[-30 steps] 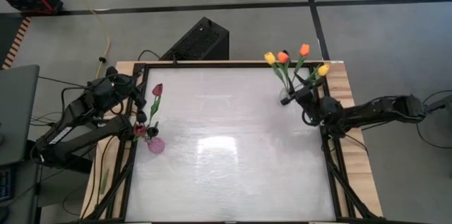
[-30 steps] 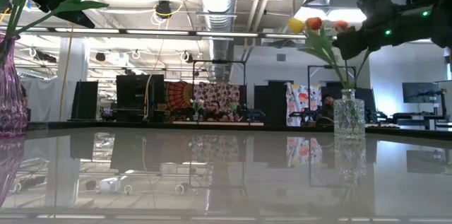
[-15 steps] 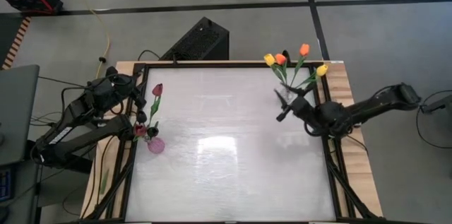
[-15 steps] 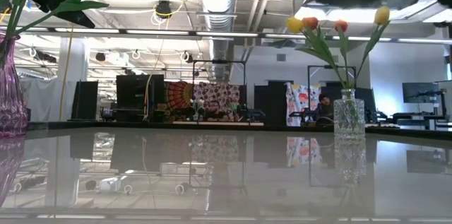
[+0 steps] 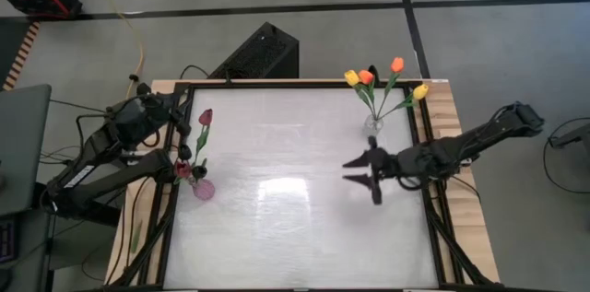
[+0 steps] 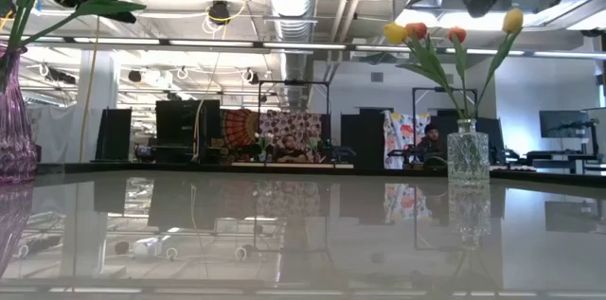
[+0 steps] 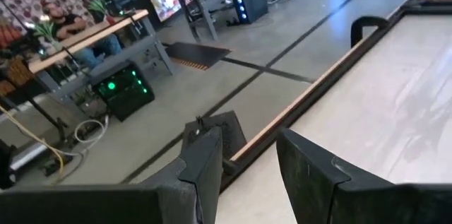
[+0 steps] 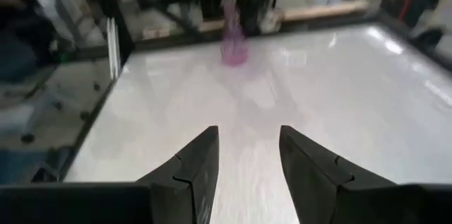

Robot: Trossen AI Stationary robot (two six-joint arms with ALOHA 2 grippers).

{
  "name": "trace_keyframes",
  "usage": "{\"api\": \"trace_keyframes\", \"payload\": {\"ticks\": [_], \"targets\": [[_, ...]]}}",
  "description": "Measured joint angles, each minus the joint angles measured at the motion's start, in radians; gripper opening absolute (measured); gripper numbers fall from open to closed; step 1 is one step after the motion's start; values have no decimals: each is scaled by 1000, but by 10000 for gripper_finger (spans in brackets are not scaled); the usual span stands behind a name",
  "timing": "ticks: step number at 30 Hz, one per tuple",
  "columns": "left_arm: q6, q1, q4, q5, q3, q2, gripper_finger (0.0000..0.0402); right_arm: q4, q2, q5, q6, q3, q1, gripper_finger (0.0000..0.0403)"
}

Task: Sort flowers into vase by color
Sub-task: Return to Home Position

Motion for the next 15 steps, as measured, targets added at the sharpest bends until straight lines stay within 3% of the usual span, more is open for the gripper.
{"api": "trace_keyframes", "payload": {"ticks": [5, 9, 12, 15], "targets": [[-124, 0, 23, 5, 0, 0, 125, 94, 183, -21, -13, -1, -9, 175], [-268, 0, 49, 82, 0, 1, 125, 229, 326, -108, -45, -1, -66, 168], [-329, 0, 76, 132, -17, 6, 125, 295, 391, -228, -72, -1, -130, 139], [-355, 0, 203, 155, -115, -2, 125, 324, 427, -323, -91, -1, -192, 91]]}}
